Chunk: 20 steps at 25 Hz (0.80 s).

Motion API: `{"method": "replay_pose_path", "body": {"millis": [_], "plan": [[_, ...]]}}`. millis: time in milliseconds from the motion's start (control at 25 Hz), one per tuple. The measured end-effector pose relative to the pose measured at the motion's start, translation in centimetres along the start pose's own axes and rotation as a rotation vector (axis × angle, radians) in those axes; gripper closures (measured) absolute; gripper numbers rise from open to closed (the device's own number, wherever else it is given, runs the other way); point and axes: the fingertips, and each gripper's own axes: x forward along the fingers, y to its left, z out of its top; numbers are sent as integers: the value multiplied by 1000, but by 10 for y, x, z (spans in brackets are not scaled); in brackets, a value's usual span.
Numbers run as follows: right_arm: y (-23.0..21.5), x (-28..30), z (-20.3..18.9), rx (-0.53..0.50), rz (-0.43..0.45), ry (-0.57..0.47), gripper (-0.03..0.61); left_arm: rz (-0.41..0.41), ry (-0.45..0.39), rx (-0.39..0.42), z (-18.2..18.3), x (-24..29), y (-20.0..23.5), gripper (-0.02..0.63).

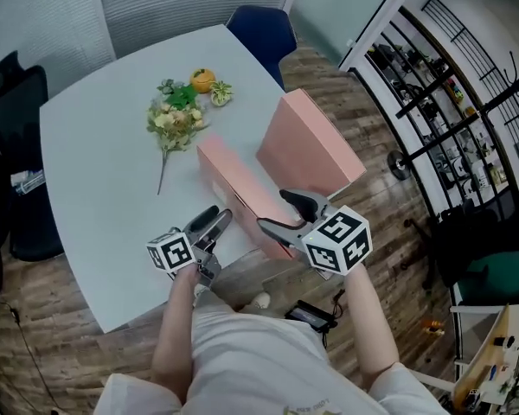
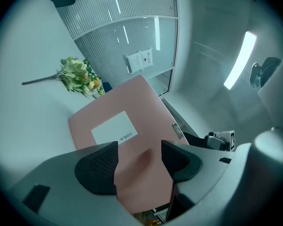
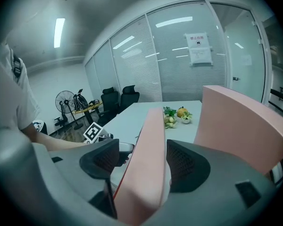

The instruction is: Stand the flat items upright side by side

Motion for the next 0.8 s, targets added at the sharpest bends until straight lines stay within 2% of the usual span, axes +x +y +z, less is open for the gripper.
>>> {"method": "replay_pose_path", "body": {"millis": [280,800], "plan": [[-7,27,19,42,-5,25,267,-67,19,-25,3,3,-5,337],[-11,83,39,19,-43,142,253,-151,78,-30,3,6,-12,337]]}}
